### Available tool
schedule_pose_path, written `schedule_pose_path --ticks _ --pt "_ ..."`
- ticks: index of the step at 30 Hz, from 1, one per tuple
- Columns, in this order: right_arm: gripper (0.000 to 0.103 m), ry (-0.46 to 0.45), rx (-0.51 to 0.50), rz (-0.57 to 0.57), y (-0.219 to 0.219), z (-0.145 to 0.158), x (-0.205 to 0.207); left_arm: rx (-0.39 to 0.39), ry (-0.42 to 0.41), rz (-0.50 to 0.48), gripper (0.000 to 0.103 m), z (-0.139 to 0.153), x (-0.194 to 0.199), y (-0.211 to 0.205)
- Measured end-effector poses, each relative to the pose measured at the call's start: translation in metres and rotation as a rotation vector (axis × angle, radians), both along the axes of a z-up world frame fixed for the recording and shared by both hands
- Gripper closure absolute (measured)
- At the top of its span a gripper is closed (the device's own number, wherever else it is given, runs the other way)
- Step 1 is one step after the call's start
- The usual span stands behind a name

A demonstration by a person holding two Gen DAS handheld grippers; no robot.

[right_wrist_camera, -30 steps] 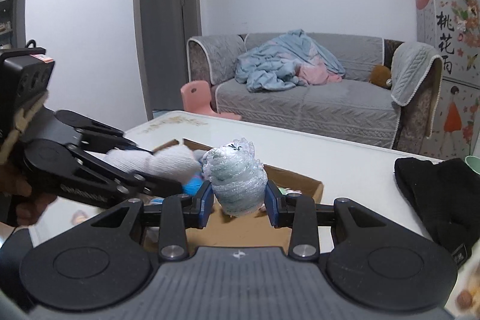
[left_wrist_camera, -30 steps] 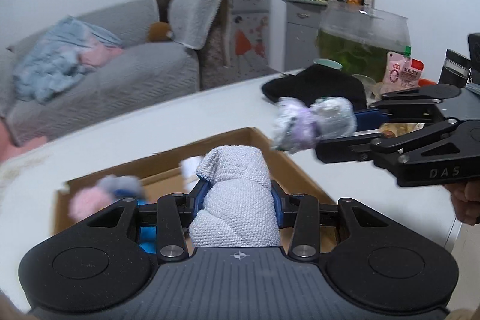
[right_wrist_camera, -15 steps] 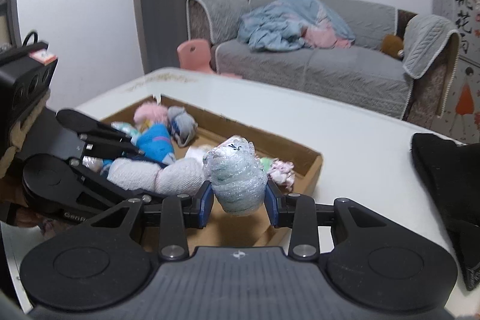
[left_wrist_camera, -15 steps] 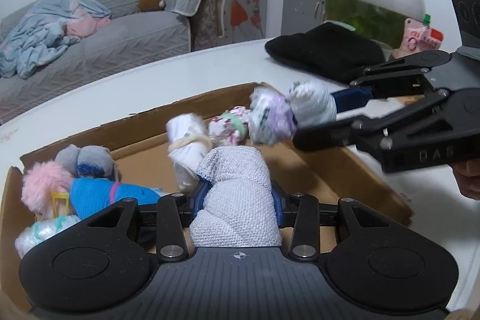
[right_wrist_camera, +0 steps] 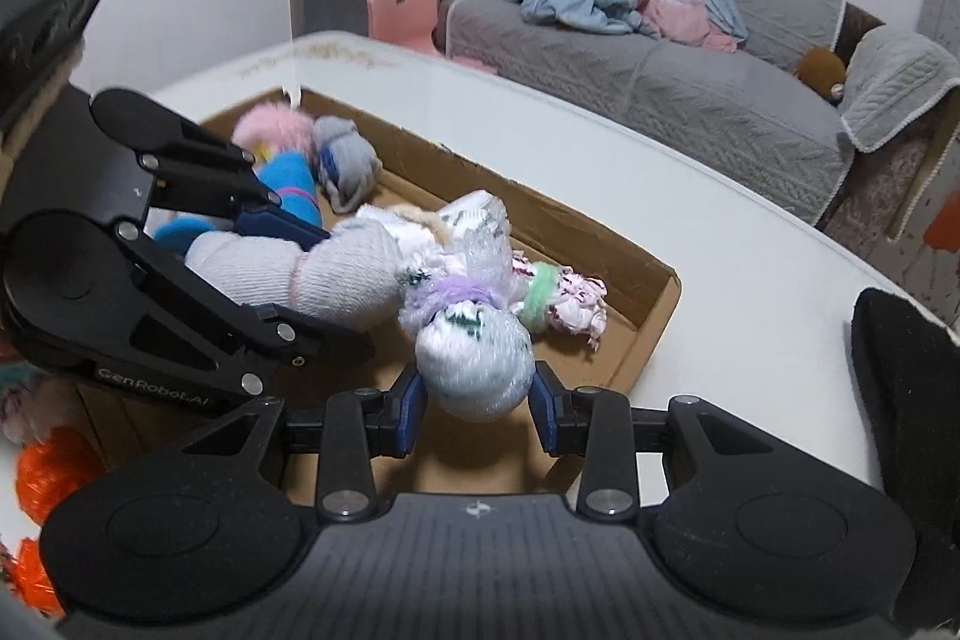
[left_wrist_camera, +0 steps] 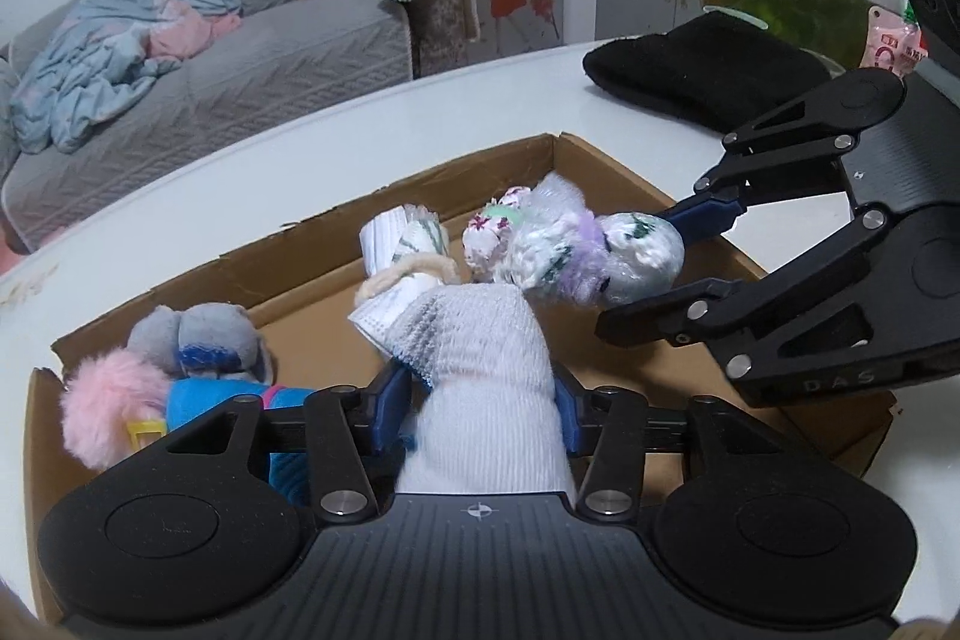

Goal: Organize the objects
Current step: 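Carry grey knit roll and silver-white roll into the box and release both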

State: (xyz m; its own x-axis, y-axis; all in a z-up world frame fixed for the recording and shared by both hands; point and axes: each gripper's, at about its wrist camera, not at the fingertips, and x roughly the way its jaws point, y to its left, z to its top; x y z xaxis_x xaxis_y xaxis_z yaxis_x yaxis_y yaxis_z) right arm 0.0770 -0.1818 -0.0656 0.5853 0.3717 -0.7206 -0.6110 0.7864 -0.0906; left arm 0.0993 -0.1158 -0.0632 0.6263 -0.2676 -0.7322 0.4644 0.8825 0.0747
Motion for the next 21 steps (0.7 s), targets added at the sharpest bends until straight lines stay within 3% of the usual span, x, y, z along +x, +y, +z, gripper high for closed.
schedule_pose_path --ticks 7,12,21 --pt "0.069 0.055 -0.088 0.009 0.006 -0.002 0.000 0.031 0.075 0.018 0.047 -0.002 0.011 -0.004" --pt "0.055 0.082 -0.153 0.017 0.017 0.002 0.000 0.063 0.105 0.016 0.049 0.001 0.012 -0.006" --pt "0.048 0.142 -0.190 0.006 0.022 0.006 0.008 0.100 0.142 0.045 0.041 0.006 0.013 -0.003"
